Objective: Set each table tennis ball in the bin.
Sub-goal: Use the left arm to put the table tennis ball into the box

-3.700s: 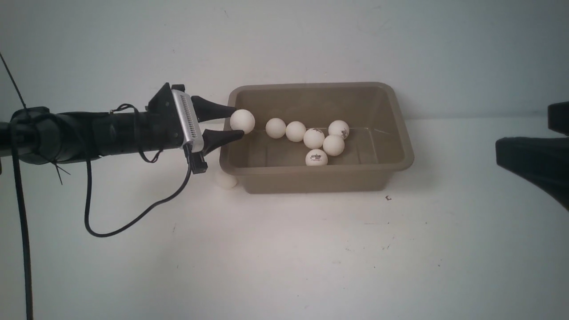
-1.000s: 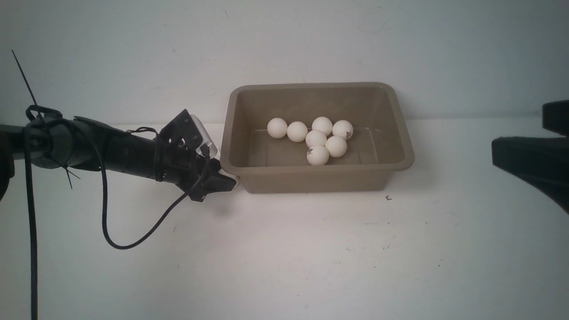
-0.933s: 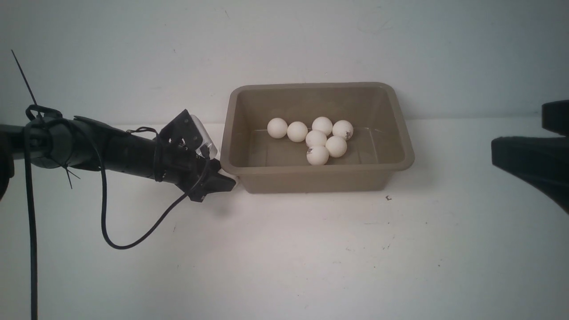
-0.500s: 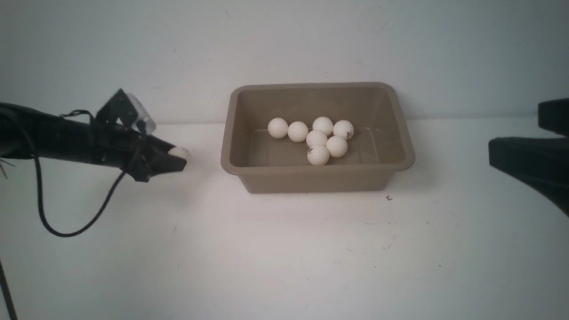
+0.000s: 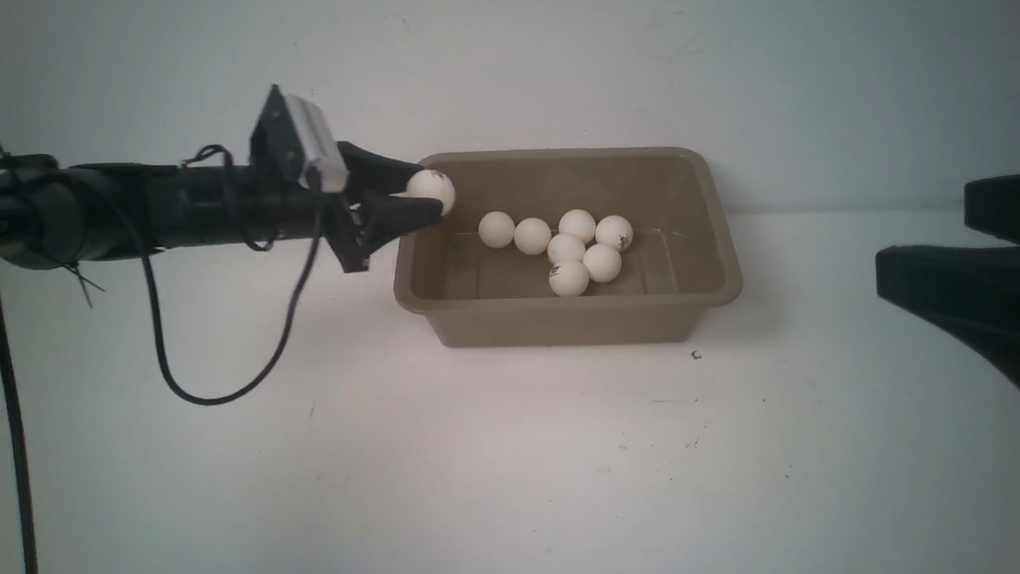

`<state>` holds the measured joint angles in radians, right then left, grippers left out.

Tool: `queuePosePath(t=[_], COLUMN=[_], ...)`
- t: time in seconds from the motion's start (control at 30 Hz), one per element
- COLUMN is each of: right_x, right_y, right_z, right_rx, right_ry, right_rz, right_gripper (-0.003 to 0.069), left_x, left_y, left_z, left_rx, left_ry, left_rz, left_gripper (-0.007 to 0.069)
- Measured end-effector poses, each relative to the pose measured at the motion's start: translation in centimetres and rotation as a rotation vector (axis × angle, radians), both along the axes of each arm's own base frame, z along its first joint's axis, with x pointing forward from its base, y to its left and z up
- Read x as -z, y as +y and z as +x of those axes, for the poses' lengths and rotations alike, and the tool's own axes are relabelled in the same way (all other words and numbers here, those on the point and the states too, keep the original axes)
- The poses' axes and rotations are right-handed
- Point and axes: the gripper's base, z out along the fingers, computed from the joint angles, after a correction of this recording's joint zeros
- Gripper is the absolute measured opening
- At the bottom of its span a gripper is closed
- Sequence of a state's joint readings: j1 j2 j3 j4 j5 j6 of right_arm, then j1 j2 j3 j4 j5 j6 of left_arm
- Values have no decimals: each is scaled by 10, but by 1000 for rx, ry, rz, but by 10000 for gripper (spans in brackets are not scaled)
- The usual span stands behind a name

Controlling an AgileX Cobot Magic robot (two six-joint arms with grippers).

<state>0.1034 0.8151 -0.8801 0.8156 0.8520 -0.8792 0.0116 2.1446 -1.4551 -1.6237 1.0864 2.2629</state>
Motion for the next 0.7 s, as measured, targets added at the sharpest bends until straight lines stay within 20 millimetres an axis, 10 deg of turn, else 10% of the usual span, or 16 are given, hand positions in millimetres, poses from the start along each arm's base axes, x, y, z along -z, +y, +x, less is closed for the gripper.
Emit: queuePosePath(t=[0.3,0.7], right_x=[0,0], right_y=[0,1], right_z=[0,-1], right_rx=[-2,-7], right_ry=[1,7], right_rz=[1,5], right_gripper=[582,582], left_x=[20,37], left_y=[-40,-24], left_z=[1,12], left_rx=[39,-63], left_ry=[-132,-87], left_rz=[142,173], left_gripper=[345,457])
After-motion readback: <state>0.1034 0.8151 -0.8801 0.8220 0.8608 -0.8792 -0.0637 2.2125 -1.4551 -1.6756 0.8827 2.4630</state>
